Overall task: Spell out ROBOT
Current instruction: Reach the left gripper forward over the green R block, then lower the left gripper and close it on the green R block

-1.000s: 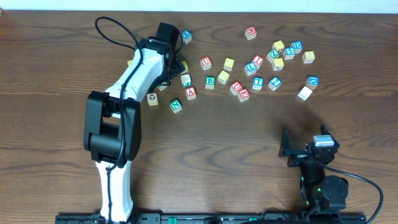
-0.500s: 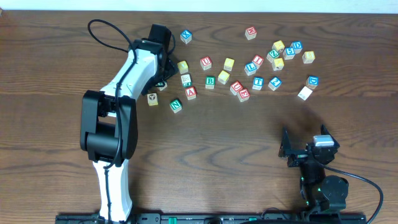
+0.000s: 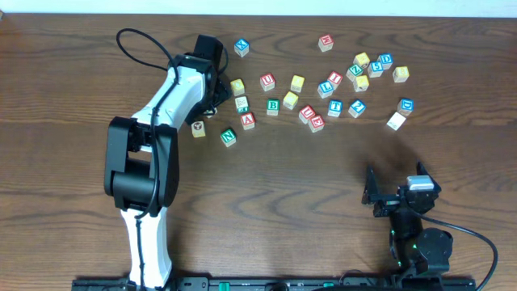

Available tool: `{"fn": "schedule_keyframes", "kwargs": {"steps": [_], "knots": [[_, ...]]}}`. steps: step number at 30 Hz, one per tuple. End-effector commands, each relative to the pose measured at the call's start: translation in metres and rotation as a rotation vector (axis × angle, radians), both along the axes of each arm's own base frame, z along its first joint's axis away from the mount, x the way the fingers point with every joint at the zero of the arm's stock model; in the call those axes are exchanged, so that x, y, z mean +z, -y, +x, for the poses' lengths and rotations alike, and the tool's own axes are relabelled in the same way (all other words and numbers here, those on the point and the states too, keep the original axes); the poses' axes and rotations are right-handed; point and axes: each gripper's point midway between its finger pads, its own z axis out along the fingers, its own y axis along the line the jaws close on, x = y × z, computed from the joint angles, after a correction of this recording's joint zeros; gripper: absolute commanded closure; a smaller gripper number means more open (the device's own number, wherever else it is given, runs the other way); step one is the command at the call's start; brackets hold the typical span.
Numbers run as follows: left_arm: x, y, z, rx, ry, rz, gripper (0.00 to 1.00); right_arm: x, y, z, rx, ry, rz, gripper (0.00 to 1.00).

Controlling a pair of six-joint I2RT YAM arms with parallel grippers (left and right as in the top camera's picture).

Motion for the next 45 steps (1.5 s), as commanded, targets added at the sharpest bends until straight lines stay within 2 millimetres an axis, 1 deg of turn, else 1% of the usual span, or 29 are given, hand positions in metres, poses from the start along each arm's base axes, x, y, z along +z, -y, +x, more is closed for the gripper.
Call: {"fn": "schedule_keyframes", "kwargs": {"steps": [1,11,15,16,20,23,30,43,44,45], "knots": [[-0.014,0.001,-0.007,-0.017,-0.038,0.013,0.19,0.0,0.002,0.0,-0.008,0.0,0.006,0.01],[-0.016,0.015,-0.01,-0.046,-0.041,0.015,0.19,0.0,0.002,0.0,-0.008,0.0,0.006,0.01],[-0.016,0.015,-0.01,-0.046,-0.04,0.015,0.2,0.0,0.002,0.0,-0.008,0.0,0.006,0.01],[-0.017,0.015,-0.01,-0.046,-0.041,0.015,0.23,0.0,0.002,0.0,-0.008,0.0,0.006,0.01],[-0.018,0.014,-0.01,-0.046,-0.043,0.016,0.25,0.0,0.002,0.0,-0.008,0.0,0.006,0.01],[-0.021,0.015,-0.009,-0.045,-0.043,0.015,0.29,0.0,0.002,0.0,-0.008,0.0,0.006,0.01],[-0.031,0.014,-0.011,-0.045,-0.062,0.02,0.29,0.0,0.002,0.0,-0.008,0.0,0.006,0.01],[-0.03,0.015,-0.006,-0.045,-0.04,0.019,0.3,0.0,0.002,0.0,-0.008,0.0,0.006,0.01],[-0.03,0.015,-0.005,-0.045,-0.038,0.019,0.3,0.0,0.002,0.0,-0.008,0.0,0.006,0.01],[-0.03,0.015,-0.005,-0.045,-0.036,0.018,0.35,0.0,0.002,0.0,-0.008,0.0,0.006,0.01]]}}
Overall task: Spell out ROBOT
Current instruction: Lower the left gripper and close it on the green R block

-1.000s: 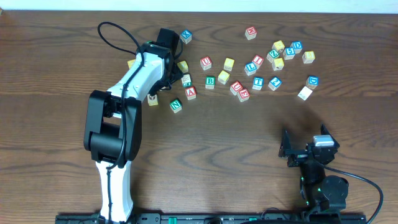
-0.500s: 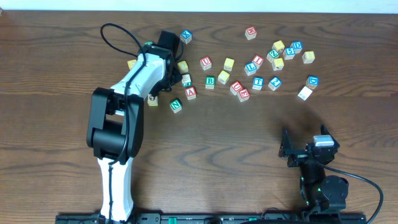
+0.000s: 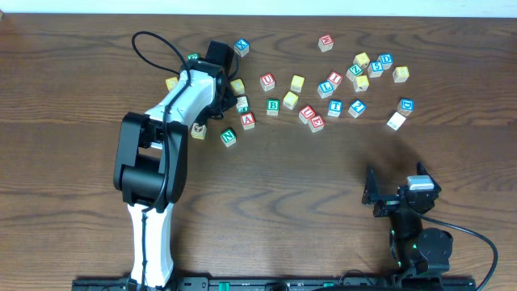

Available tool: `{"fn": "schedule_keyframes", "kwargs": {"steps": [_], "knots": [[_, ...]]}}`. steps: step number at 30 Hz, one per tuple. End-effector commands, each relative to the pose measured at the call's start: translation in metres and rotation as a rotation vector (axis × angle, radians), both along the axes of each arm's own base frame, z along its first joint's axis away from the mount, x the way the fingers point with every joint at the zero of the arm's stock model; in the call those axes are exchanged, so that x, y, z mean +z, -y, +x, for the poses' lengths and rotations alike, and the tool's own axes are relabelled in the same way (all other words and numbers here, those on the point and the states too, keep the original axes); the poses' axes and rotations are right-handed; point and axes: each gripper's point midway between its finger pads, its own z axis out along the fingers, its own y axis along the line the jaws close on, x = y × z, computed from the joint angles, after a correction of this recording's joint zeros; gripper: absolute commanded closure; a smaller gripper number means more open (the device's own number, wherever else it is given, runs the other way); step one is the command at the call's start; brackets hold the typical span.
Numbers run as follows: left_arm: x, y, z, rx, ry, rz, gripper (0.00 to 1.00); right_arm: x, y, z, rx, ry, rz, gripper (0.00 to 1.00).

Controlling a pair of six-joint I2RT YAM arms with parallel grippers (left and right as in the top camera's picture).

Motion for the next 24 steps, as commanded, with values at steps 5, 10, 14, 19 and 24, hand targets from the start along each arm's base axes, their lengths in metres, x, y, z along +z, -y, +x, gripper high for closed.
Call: {"fn": "schedule_keyframes", "kwargs": {"steps": [5,10,14,19,24], "knots": [[-0.0089,-0.004,-0.0036,-0.005,-0.018,0.017,0.53,-0.0005,0.0017,-0.0002,-0.008,0.0,0.006,0.01],[-0.0088,-0.004,-0.0035,-0.005,-0.018,0.017,0.53,-0.0005,0.0017,-0.0002,-0.008,0.0,0.006,0.01],[-0.0088,-0.0045,-0.0035,-0.004,-0.018,0.017,0.55,-0.0005,0.0017,-0.0002,-0.008,0.0,0.006,0.01],[-0.0086,-0.0061,-0.0032,-0.002,-0.017,0.024,0.67,-0.0005,0.0017,-0.0002,-0.008,0.0,0.006,0.01],[-0.0086,-0.0062,-0.0033,-0.002,-0.017,0.024,0.74,-0.0005,0.0017,-0.0002,-0.008,0.0,0.006,0.01]]}}
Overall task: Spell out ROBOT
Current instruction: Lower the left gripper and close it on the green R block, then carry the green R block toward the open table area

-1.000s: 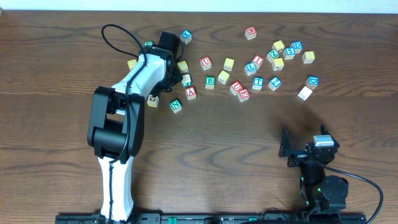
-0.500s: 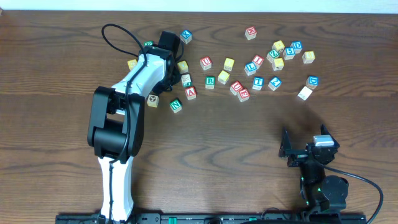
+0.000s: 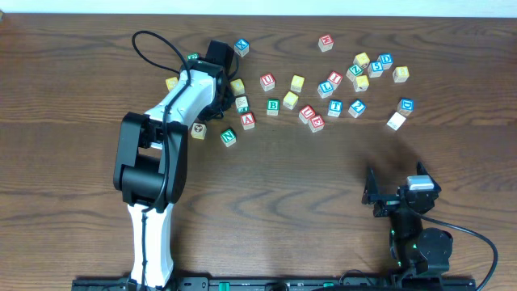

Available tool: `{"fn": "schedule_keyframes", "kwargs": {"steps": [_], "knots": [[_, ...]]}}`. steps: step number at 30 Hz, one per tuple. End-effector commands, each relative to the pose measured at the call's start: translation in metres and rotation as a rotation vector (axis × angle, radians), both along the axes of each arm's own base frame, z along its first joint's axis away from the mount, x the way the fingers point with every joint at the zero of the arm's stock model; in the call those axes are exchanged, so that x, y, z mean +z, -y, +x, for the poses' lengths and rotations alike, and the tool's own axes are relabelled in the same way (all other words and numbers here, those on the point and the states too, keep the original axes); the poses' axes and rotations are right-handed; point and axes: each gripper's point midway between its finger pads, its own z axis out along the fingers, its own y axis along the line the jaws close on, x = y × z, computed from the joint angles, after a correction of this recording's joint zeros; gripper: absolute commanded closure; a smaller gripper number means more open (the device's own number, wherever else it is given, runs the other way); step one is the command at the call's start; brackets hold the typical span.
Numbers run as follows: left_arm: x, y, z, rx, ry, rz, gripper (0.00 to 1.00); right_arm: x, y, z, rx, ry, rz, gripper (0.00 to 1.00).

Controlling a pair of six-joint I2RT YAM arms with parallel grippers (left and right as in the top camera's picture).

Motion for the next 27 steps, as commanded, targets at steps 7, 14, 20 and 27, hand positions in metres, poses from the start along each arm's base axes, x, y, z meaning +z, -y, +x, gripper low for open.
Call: {"fn": "schedule_keyframes", "kwargs": {"steps": [7,14,20,27], "knots": [[-0.009,-0.006,-0.006,-0.01,-0.028,0.024,0.74,-0.001,0.002,0.0,-0.008,-0.001,0.006,0.01],[0.018,-0.003,0.005,-0.167,0.022,0.047,0.75,-0.001,0.002,0.0,-0.008,-0.001,0.006,0.01],[0.073,-0.001,0.014,-0.321,0.129,0.076,0.78,-0.001,0.002,0.0,-0.008,-0.001,0.006,0.01],[0.165,-0.005,-0.007,-0.361,0.261,0.08,0.79,-0.001,0.002,0.0,-0.008,-0.001,0.006,0.01]]}}
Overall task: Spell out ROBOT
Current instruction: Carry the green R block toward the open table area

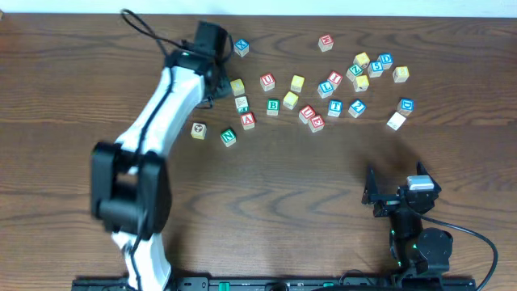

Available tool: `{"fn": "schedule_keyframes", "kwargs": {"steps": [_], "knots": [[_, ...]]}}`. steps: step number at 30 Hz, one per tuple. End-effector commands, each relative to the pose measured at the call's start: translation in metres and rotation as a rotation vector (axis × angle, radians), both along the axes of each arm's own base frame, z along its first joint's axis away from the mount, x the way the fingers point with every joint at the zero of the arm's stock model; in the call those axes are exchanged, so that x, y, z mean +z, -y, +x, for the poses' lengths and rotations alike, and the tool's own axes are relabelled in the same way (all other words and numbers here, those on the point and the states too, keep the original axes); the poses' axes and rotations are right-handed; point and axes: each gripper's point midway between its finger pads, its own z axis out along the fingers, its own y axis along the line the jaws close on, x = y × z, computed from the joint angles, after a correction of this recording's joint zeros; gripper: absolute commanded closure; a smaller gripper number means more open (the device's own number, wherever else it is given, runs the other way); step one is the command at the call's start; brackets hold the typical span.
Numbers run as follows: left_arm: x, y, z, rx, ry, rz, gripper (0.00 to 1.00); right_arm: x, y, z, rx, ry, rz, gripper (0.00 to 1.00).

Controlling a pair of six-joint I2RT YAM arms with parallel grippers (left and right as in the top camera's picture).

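Observation:
Lettered wooden blocks lie scattered across the far half of the table. Among them are a green B block [273, 105], a blue T block [334, 107] and a red block [266, 82] whose letter looks like O or U. My left gripper [216, 87] reaches into the left end of the scatter, just left of a yellow block [237, 86]. Its wrist hides the fingers, so its state cannot be read. My right gripper [371, 194] rests at the near right, far from the blocks, with its fingers apart and nothing between them.
A cream Y block [198, 129], a green N block [229, 137] and a red A block [248, 120] sit nearest the left arm. A blue block [241, 47] lies beside the left wrist. Several more blocks cluster at the far right around a yellow one [360, 82].
The left arm has stretched out: its elbel sits lower and further left, and the wrist is a little farther back. It now covers the yellow and green blocks to its left. No block has moved.
At first the left gripper stood by the yellow block at the scatter's left end. Then the arm had shifted right, showing a yellow and a green block on its left, and it stayed there. Now it is stretched over them. The right arm stayed parked throughout.

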Motion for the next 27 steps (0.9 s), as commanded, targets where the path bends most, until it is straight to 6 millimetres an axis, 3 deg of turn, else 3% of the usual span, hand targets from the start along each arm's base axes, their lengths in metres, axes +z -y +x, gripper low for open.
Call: {"fn": "schedule_keyframes", "kwargs": {"steps": [1,6,7,14,17,21,27], "knots": [[0.06,-0.008,-0.015,-0.038,0.084,0.013,0.79,0.0,0.001,0.0,-0.007,0.0,0.006,0.01],[0.095,-0.009,-0.064,-0.067,0.032,-0.038,0.81,0.0,0.001,0.0,-0.007,0.0,0.006,0.01],[0.102,-0.01,-0.087,-0.077,-0.008,-0.049,0.89,0.0,0.001,0.0,-0.007,0.0,0.006,0.01],[0.105,-0.012,-0.151,-0.114,-0.179,-0.008,0.92,0.0,0.001,0.0,-0.007,0.0,0.006,0.01],[0.092,-0.004,-0.17,-0.156,-0.25,0.016,0.92,0.0,0.001,0.0,-0.007,0.0,0.006,0.01],[0.067,0.011,-0.179,-0.18,-0.285,0.029,0.92,0.0,0.001,0.0,-0.007,0.0,0.006,0.01],[-0.008,0.044,-0.183,-0.214,-0.262,0.014,0.92,0.0,0.001,0.0,-0.007,0.0,0.006,0.01]]}}
